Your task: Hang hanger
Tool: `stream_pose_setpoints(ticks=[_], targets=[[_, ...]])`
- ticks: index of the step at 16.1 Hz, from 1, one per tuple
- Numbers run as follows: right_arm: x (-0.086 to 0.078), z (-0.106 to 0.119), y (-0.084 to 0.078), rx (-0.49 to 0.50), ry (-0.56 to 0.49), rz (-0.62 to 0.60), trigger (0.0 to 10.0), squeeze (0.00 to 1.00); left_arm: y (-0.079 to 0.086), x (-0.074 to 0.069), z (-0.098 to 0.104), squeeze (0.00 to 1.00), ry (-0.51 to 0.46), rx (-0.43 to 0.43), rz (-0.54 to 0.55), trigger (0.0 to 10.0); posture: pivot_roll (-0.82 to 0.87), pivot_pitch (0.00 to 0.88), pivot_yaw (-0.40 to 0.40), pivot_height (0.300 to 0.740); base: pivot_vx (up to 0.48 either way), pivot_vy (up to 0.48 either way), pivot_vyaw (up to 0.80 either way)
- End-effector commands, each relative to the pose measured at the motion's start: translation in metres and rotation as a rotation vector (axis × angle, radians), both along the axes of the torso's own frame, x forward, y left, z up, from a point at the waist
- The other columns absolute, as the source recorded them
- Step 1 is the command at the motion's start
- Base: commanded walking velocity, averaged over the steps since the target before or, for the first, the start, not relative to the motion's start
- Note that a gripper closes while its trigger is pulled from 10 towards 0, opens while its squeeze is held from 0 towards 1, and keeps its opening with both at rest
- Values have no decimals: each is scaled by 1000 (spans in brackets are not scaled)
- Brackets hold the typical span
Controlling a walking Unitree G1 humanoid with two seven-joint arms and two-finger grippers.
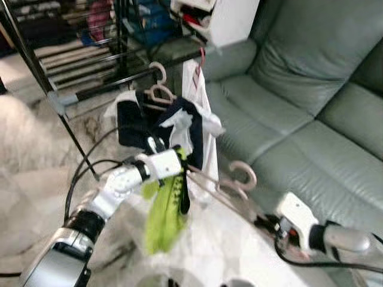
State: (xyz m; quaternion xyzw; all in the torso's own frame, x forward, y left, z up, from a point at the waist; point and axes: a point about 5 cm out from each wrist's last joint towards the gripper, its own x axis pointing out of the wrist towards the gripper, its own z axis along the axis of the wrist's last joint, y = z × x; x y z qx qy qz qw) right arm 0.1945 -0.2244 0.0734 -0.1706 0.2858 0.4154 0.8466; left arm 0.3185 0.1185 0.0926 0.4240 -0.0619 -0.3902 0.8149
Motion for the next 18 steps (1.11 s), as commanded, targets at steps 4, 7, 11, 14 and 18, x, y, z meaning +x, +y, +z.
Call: stream_pose_setpoints(ticks=[4, 7, 11, 14, 18], targets=[[-7, 1, -16, -71, 67, 40, 10000, 0, 17, 17, 15, 0, -69, -14, 124, 10000, -81, 30, 11, 740, 0, 0, 0], [-4, -6, -21, -145, 23, 40, 10000, 0, 17, 19, 16, 0, -74, -67, 171, 10000, -79, 16, 10, 740, 0, 0, 0], [9, 2, -11, -82, -88, 12, 10000, 0, 15, 17, 12, 0, -74, -67, 167, 10000, -75, 3, 14, 740, 0, 0, 0], [12, 6, -10, -66, -116, 7, 10000, 0, 16, 20, 14, 0, -74, -83, 194, 10000, -78, 4, 18, 740, 0, 0, 0], [12, 12, -13, -108, -138, 28, 10000, 0, 27, 25, 7, 0, -66, -57, 313, 10000, -85, 9, 24, 740, 0, 0, 0]])
